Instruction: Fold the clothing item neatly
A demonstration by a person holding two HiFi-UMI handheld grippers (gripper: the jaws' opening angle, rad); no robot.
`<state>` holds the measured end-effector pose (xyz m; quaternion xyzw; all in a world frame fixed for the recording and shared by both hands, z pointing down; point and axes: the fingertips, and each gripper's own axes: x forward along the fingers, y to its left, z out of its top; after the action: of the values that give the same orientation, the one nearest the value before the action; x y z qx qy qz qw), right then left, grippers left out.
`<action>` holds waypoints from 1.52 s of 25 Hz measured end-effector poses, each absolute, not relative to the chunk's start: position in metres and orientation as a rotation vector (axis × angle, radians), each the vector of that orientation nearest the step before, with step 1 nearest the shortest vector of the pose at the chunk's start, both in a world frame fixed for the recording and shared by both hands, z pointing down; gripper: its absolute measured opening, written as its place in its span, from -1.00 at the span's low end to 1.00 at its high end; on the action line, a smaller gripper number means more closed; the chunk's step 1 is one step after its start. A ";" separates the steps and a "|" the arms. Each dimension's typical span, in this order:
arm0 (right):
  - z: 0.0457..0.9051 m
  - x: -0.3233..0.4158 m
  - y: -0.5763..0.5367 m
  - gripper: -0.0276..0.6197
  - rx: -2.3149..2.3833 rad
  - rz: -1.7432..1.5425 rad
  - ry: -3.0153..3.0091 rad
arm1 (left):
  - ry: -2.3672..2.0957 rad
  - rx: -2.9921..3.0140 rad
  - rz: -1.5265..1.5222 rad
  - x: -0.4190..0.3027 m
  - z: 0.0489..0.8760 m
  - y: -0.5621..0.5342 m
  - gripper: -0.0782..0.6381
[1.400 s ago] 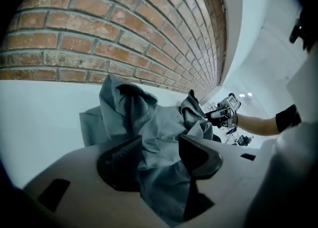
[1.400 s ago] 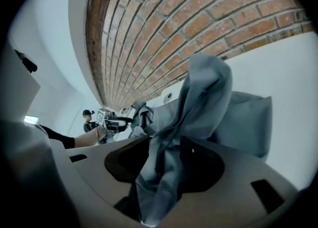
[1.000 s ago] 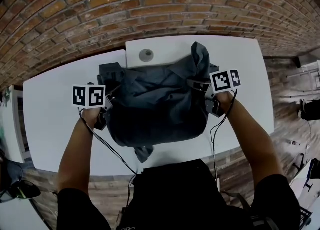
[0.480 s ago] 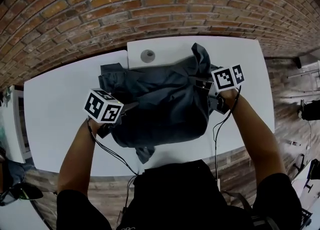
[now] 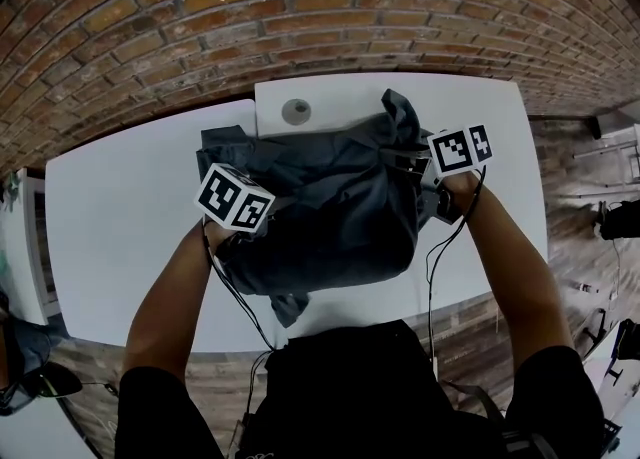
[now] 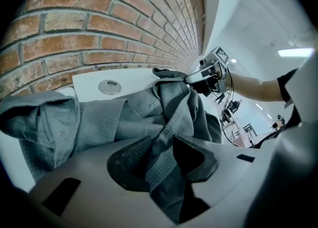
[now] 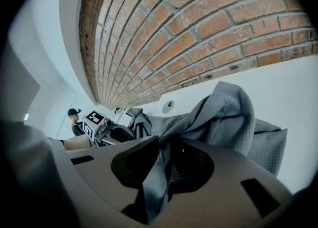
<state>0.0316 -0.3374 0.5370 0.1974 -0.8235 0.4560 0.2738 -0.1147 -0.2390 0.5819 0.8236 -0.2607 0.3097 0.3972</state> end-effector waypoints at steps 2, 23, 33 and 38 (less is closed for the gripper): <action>0.534 0.029 -0.343 -0.74 0.548 1.213 -2.227 | -0.670 2.079 0.793 -0.116 0.583 -0.240 -0.52; 0.510 0.019 -0.478 -0.40 0.988 1.271 -2.320 | -1.214 2.073 0.329 -0.187 0.482 -0.428 -0.36; 0.497 0.033 -0.367 -0.40 0.807 0.840 -2.484 | -1.219 2.140 0.334 -0.188 0.493 -0.318 -0.51; 0.495 0.057 -0.293 -0.91 0.913 0.742 -2.505 | -1.264 2.042 0.154 -0.185 0.500 -0.242 -0.78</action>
<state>0.0570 -0.2930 0.4950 0.3242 -0.8893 0.2633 0.1861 -0.1854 -0.2423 0.5001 0.7918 -0.4902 0.0597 0.3594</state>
